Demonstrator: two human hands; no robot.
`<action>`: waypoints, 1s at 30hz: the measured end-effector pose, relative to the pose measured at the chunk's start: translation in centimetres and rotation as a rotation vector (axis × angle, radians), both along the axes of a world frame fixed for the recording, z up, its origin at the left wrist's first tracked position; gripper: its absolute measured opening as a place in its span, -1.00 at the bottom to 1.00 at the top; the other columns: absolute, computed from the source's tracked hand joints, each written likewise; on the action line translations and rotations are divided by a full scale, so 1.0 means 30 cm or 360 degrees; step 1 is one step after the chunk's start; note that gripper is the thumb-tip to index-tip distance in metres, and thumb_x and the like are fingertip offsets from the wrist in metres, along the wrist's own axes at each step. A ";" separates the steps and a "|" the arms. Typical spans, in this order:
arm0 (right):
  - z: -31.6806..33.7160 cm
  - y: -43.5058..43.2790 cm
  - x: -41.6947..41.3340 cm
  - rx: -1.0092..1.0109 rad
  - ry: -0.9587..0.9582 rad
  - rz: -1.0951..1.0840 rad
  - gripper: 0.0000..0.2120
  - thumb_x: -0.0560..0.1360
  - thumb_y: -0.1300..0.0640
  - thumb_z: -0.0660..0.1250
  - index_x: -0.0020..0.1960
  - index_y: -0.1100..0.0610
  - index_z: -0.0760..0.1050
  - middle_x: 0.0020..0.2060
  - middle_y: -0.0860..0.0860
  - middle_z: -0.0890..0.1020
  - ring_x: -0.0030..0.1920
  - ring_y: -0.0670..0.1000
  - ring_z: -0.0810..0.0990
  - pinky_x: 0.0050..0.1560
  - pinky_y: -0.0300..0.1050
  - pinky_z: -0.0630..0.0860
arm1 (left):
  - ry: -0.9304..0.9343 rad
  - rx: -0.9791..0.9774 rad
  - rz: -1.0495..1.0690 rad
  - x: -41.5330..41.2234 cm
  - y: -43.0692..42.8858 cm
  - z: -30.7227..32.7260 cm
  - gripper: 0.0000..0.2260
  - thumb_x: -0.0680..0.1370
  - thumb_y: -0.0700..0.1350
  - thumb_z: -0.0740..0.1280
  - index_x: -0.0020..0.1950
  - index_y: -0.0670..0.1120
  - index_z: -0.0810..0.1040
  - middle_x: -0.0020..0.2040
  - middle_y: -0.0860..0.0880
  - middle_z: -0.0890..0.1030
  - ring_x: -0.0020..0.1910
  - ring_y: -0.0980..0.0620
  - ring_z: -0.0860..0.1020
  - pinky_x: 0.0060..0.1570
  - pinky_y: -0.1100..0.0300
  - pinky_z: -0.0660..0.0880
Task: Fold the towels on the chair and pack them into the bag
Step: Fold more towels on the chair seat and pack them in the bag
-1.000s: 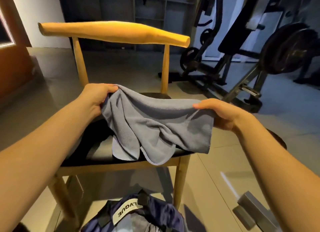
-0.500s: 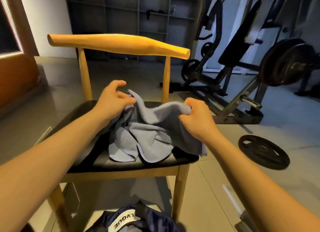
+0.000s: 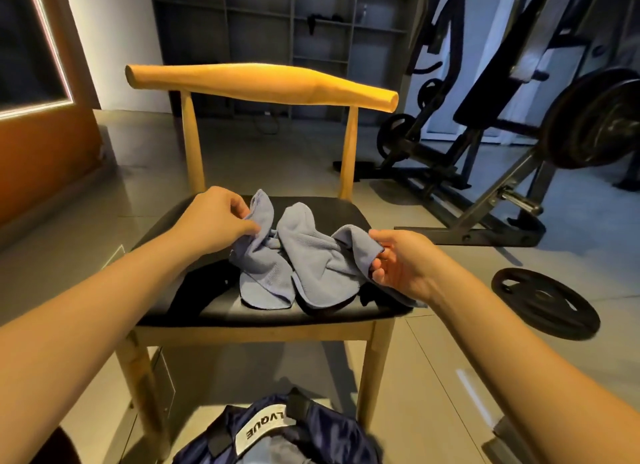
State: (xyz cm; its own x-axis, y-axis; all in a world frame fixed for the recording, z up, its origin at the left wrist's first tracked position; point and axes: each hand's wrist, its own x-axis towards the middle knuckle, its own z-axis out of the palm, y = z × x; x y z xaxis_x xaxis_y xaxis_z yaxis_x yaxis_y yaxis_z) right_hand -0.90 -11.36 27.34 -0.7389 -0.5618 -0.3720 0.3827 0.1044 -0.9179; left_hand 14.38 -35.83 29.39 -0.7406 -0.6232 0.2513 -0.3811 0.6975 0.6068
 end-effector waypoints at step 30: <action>0.236 0.024 0.156 -0.0018 0.1608 0.0452 -0.89 0.60 0.15 0.39 -0.08 0.12 0.64 -0.34 -0.04 0.65 -0.34 -0.15 0.58 -0.34 -0.31 0.47 | 0.0484 0.1235 -0.0645 -0.014 0.243 0.147 -0.87 0.48 -0.19 0.50 -0.01 -0.20 0.74 -0.06 -0.17 0.73 -0.02 -0.09 0.67 0.03 0.10 0.63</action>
State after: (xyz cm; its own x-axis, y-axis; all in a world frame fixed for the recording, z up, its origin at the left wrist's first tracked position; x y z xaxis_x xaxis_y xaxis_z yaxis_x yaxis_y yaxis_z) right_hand 3.78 -10.63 34.42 -0.5432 -0.7628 0.3509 -0.5994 0.0596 -0.7982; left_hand 13.95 -28.56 33.79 -0.9094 -0.4059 0.0913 0.0554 0.0993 0.9935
